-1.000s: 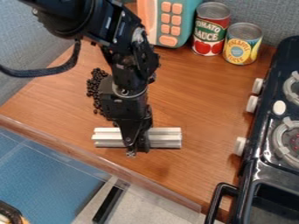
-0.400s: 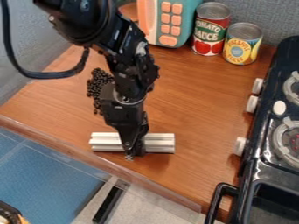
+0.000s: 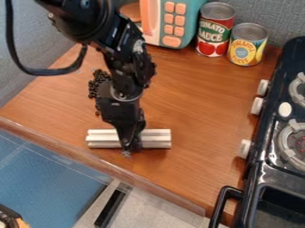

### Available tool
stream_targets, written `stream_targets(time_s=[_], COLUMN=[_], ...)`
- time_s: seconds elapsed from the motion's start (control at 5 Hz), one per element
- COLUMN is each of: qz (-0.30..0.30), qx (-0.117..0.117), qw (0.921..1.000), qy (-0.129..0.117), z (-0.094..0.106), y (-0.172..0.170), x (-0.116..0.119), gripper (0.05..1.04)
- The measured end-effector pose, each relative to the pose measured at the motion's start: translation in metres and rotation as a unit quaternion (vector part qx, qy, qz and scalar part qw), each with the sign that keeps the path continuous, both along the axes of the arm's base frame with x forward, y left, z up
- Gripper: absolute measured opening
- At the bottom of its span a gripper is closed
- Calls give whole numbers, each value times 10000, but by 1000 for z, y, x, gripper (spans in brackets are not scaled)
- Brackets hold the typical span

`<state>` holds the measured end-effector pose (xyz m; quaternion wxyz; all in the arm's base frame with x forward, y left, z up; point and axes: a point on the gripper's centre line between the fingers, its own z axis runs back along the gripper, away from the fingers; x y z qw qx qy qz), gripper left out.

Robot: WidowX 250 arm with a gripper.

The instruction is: Sweep into pile

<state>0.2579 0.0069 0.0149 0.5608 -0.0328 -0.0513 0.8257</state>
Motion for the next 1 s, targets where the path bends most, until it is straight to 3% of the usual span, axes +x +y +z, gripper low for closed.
stream_targets(time_s=[1.0], qz=[299], qx=[311], qw=[9991], qy=[10], z=[-6], y=[27], x=[23], gripper=[388])
